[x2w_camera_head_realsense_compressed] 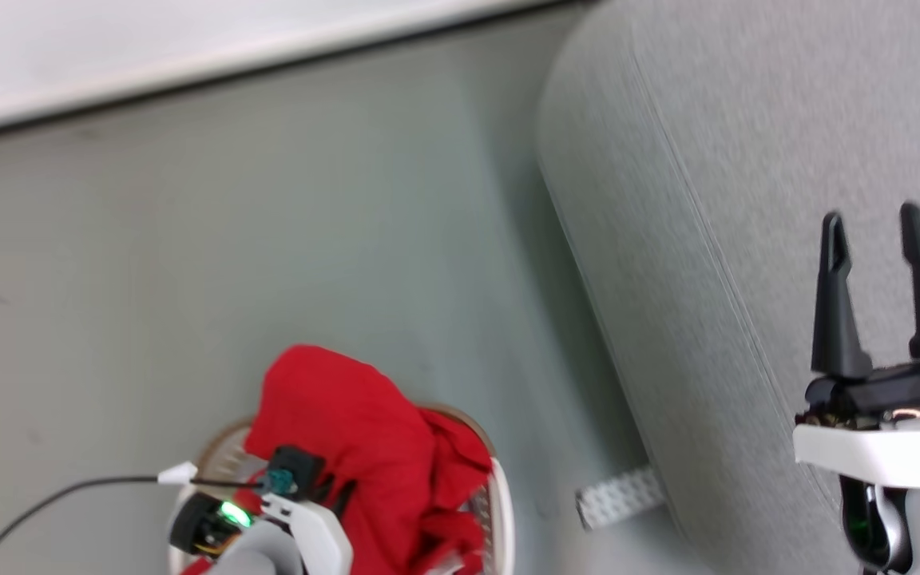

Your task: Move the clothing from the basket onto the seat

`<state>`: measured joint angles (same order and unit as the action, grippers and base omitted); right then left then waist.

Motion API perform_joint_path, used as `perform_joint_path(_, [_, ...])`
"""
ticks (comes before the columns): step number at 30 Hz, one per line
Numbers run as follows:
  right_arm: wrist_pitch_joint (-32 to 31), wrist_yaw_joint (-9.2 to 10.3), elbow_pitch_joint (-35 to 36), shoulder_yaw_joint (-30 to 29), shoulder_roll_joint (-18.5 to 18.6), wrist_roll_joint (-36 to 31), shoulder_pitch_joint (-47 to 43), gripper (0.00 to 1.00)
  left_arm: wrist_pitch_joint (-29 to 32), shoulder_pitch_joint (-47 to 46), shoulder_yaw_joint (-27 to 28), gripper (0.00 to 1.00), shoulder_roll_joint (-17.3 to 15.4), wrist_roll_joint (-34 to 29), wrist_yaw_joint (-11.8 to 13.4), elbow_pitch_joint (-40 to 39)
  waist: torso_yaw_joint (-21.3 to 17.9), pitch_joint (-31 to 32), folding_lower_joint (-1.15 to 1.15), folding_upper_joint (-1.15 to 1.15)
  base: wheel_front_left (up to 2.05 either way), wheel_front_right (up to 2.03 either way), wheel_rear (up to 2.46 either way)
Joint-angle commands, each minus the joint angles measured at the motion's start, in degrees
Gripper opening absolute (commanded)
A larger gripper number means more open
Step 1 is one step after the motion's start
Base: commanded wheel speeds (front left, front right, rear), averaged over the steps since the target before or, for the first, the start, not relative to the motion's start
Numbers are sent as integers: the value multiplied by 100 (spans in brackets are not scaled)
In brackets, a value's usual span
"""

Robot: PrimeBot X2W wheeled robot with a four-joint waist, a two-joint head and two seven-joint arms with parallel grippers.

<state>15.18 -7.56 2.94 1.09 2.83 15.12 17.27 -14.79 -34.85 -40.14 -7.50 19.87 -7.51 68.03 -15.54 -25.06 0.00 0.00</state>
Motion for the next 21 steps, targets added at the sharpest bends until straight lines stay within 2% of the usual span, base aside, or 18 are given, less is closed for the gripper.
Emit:
perform_joint_path(1, [-5,14,-43,-4,9,-65,-99,100,-43,152,32,0,21,130,9,-76,391,529,0,0,0,0,0])
perform_joint_path(4, [-5,14,-105,18,9,-135,-228,100,-43,330,122,0,36,212,9,-529,616,875,0,0,0,0,0])
perform_joint_path(11, [-5,14,-263,146,8,-272,-553,100,-40,996,590,0,-158,422,13,-1884,1109,1581,0,0,0,0,0])
perform_joint_path(21, [-5,14,-425,356,9,-230,-942,100,-42,1804,1300,0,-247,539,55,-3656,1563,2282,0,0,0,0,0])
